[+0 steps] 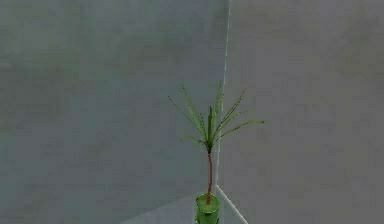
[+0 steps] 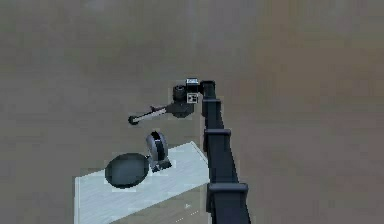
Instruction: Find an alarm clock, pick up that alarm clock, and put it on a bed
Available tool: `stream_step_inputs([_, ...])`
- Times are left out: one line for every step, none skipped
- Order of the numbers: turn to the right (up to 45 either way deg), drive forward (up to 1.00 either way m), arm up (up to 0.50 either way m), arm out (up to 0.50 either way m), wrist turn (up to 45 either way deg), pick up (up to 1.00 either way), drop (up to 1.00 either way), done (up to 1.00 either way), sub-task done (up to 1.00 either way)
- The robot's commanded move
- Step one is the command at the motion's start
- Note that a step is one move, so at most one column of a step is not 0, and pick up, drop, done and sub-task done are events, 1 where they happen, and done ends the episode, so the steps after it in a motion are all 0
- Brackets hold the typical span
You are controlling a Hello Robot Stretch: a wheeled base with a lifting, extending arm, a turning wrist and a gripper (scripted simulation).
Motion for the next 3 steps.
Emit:
stream_step_inputs([0.0, 0.0, -0.3, 0.0, 0.0, 0.0, 0.0, 0.0, 0.0])
stream_step_inputs([0.0, 0.0, 0.0, 0.0, 0.0, 1.0, 0.0, 0.0, 0.0])
stream_step_inputs([0.0, 0.0, 0.1, 0.0, 0.0, 0.0, 0.0, 0.0, 0.0])
